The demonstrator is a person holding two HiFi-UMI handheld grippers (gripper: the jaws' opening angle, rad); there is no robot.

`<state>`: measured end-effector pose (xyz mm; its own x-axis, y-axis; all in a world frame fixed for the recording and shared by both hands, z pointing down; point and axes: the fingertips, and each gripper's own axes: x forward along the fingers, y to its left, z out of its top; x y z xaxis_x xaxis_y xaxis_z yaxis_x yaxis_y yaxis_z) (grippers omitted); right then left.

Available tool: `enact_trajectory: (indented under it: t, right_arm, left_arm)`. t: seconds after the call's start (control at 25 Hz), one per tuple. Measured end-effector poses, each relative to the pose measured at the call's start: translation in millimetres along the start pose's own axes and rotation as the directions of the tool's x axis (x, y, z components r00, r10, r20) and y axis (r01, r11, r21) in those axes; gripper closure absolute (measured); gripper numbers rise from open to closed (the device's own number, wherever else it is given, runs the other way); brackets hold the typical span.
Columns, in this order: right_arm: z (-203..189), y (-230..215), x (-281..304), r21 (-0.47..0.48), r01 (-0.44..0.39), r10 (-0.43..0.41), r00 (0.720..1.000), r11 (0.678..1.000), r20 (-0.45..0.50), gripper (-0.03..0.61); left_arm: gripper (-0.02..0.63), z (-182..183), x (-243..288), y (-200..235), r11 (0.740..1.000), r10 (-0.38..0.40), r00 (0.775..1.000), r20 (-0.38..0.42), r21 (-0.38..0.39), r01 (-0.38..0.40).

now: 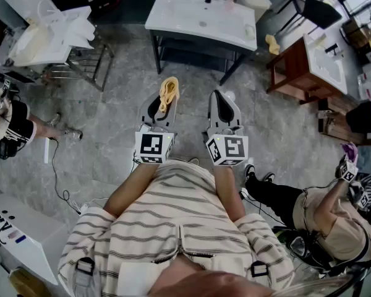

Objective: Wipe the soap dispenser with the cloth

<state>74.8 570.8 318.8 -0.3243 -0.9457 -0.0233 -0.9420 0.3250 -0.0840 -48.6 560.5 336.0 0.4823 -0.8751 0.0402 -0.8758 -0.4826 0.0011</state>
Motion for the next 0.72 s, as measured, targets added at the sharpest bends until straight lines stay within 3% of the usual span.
enact_trajectory:
  t: [0.4, 0.72]
  right_arm:
    - [-10.8, 3.8, 17.6, 0.052, 0.02, -0.02, 1.0, 0.998, 0.001, 0.577]
    - [-18.5, 29.8, 53.4, 0.06, 0.069, -0.07, 0.997, 0.996, 0.017, 0.577]
  left_arm:
    - [0.52, -9.8, 6.5, 23.0, 1.0, -0.01, 1.0, -0.015, -0.003, 0.01]
    - [0.52, -16.8, 16.1, 65.1, 0.997, -0.078, 0.997, -0.019, -0.005, 0.078]
